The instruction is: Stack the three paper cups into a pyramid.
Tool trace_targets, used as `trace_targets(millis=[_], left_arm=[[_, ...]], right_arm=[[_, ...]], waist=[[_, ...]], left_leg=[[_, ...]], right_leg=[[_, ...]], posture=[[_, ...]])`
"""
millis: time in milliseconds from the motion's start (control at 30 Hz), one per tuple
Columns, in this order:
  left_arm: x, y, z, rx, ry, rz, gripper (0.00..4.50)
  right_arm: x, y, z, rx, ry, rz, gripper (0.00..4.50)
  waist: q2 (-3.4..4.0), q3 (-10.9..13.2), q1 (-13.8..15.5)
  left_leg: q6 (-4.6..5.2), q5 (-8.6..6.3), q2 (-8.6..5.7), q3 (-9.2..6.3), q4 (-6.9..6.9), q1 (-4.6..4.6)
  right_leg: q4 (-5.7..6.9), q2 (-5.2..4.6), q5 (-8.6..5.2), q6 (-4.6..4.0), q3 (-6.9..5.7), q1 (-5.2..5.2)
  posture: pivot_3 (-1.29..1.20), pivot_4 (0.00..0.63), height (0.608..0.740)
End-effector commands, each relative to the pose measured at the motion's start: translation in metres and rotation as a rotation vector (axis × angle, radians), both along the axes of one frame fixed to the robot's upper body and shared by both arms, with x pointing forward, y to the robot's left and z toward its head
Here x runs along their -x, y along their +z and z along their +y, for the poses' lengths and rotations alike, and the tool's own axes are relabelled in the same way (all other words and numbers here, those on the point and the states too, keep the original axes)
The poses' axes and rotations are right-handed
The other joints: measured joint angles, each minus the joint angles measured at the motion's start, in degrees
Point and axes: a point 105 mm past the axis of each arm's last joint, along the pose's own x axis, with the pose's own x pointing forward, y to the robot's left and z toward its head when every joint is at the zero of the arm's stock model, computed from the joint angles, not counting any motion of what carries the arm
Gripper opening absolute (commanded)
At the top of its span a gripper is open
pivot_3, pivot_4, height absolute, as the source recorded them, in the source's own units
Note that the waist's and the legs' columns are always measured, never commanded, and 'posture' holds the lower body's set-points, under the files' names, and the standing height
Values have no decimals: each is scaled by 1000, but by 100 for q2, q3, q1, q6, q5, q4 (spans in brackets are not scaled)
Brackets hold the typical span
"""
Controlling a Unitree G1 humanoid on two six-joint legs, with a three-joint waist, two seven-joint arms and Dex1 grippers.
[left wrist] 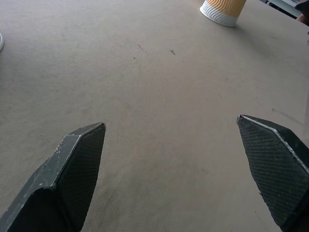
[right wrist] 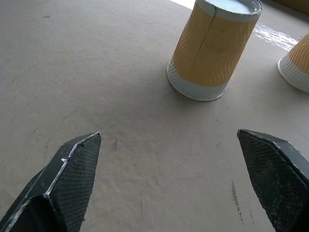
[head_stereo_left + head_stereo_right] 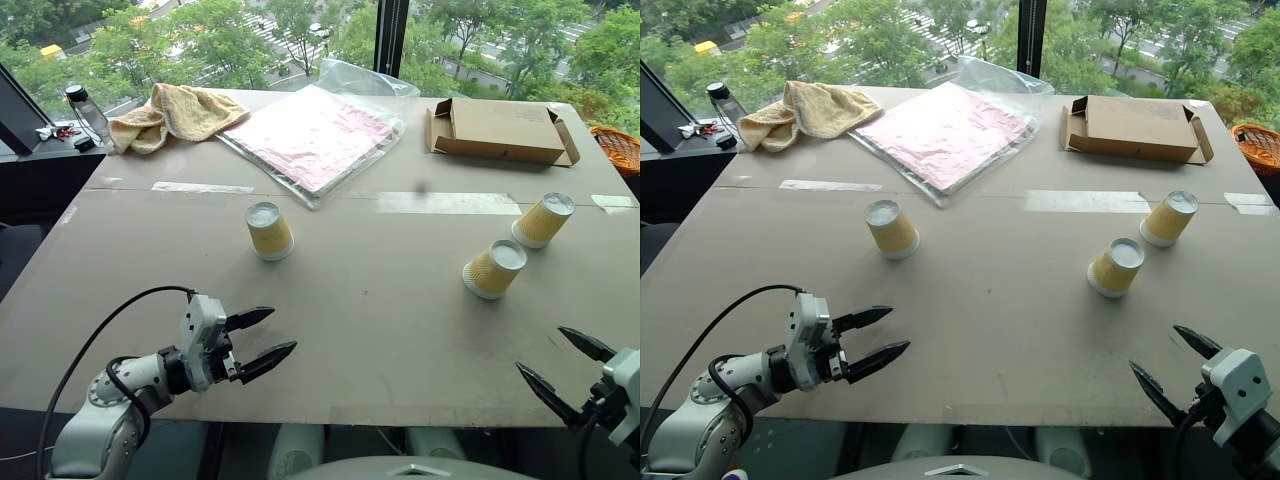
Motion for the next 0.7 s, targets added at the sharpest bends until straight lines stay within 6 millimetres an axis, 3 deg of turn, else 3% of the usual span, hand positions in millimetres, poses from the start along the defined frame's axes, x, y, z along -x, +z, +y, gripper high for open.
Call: trace_targets(millis=[33,133,200,400,700], left_arm=[[-8,20,-4,40,-21,-55,4500],[-22,50,-19,138,-72,-112,4500],[-16,61,-29,172,-160,-122,4500],[0,78,-47,144,-346,-159,4500],[-3,89,-58,157,-344,-172,4500]], right_arm=[[-10,15,8,-26,-37,-57,4459],[-31,24,13,-4,-159,-81,4459],[-37,27,17,-37,-182,-74,4459],[-58,36,29,-126,-207,-76,4459],[-100,32,25,-172,-266,-111,4459]], waist=[[1,0,-1],[0,2,9],[2,-5,7],[6,-5,-13],[8,-1,-22]], left_leg=[[0,0,0,0,0,0],[0,0,4,-5,2,-4],[0,1,3,-5,4,-4],[5,-4,-17,6,-16,-14],[6,-3,-18,2,-12,-9]], right_leg=[[0,0,0,0,0,0],[3,2,0,0,-8,-10],[6,2,1,0,-8,-10],[-14,12,10,-21,-2,-11],[-12,18,9,-18,-2,-5]], posture=[[0,150,740],[0,150,740],[0,150,740],[0,150,740],[0,150,740]])
